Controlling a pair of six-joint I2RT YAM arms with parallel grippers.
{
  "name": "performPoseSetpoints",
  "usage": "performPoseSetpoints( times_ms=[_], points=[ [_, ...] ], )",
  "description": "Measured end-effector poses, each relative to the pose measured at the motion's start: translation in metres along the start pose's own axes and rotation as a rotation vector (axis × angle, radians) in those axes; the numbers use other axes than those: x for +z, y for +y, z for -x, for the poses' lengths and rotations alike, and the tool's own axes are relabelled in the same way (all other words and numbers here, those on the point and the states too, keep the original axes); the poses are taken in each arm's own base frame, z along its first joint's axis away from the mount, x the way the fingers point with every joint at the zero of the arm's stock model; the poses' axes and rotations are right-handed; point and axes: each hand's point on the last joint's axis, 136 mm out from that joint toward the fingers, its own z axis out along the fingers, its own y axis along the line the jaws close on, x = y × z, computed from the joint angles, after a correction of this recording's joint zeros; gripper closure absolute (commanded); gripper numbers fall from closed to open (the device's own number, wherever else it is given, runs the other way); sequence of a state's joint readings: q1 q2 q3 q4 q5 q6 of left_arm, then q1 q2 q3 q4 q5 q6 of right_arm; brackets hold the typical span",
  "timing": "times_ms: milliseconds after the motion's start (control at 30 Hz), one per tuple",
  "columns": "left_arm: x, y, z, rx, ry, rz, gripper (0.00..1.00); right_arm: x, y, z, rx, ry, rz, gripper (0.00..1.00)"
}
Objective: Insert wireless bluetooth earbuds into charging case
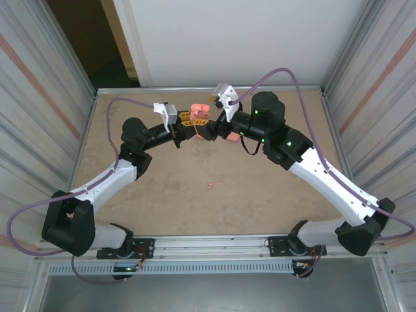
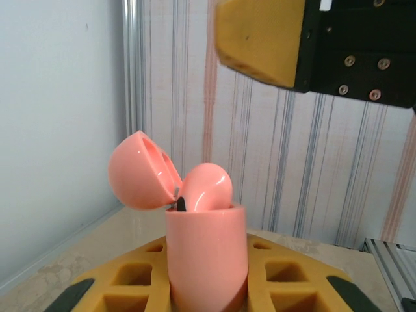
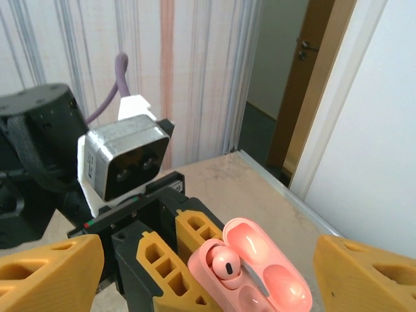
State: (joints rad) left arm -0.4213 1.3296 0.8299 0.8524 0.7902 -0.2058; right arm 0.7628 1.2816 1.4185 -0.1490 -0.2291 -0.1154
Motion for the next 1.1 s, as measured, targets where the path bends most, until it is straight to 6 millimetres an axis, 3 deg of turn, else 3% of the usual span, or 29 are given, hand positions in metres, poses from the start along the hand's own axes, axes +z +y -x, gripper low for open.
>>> performPoseSetpoints(
  times_ms=[200, 400, 600, 833, 1100],
  points=[
    [-0.002, 0.006, 0.003, 0.008, -0.017, 0.041, 1.0, -0.013, -0.011, -0.004, 0.035, -0.015, -0.036, 0.01],
    [-0.009, 0.013, 0.002, 0.006, -0.031, 0.12, 1.0, -0.026, -0.024, -0.035, 0.108, 0.023, -0.093, 0.01],
    [-0.02, 0.024, 0.0, 0.006, -0.05, 0.224, 1.0, -0.045, -0.049, -0.069, 0.218, 0.056, -0.185, 0.01],
    [-0.029, 0.037, 0.004, 0.004, -0.066, 0.322, 1.0, -0.069, -0.077, -0.127, 0.391, 0.122, -0.311, 0.01],
    [-0.039, 0.044, 0.008, -0.009, -0.073, 0.384, 1.0, -0.093, -0.075, -0.193, 0.554, 0.229, -0.381, 0.01]
  ],
)
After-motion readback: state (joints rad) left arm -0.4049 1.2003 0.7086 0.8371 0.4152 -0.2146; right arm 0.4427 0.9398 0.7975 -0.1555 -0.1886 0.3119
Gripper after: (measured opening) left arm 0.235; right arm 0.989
